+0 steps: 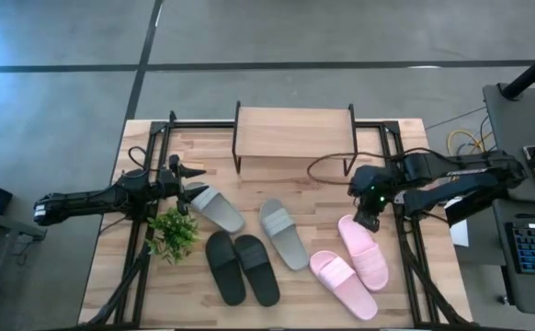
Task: Pick and place slides into the shelf
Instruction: Put the right pink slide on the shelf
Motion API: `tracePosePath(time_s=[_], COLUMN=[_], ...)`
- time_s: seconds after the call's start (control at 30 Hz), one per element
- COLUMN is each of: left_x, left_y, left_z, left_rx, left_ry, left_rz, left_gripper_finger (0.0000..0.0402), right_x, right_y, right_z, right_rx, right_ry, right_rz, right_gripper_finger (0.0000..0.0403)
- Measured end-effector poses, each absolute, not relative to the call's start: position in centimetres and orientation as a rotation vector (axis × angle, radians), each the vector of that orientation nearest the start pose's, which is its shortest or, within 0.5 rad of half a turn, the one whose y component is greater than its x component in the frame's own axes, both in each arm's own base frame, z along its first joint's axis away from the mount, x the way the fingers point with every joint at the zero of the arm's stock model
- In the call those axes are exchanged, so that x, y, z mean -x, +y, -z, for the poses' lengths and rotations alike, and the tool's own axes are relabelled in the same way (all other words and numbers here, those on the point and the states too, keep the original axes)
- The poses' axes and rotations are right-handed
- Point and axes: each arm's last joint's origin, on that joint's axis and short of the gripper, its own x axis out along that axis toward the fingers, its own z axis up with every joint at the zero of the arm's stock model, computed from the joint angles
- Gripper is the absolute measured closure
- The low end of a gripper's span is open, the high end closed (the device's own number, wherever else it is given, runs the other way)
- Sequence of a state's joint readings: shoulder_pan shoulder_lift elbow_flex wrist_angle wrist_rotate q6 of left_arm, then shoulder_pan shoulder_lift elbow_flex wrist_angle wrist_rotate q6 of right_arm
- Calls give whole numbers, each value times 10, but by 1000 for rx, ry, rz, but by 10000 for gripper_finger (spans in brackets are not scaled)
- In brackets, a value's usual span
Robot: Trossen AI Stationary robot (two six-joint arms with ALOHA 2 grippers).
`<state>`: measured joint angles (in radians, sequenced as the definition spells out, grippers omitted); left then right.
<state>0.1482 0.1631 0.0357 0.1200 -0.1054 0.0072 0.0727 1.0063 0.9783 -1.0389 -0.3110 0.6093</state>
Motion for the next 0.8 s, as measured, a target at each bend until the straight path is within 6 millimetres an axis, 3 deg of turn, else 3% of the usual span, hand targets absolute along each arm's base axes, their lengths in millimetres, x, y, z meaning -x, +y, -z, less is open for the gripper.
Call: tracePosePath(time_s=[0.23,0.4,0.6,0.8], left_x=[-105,-105,-105,-105], left_y=[19,19,19,19], left_z=[-174,-174,-174,-174], left_rx=[-7,-7,-7,-7], left_ry=[8,8,8,9], left_rz=[-254,-253,-253,-254], left_gripper_finger=[178,178,178,178], right_x=[-165,-150,-130,-134], right_y=[3,-9,-5,-3], right_z=[-346,-376,-379,-369], right_rx=[-734,-743,-737,-703], right_ry=[850,812,930,969], right_rz=[44,106,175,228], right_gripper_finger=[390,390,390,390])
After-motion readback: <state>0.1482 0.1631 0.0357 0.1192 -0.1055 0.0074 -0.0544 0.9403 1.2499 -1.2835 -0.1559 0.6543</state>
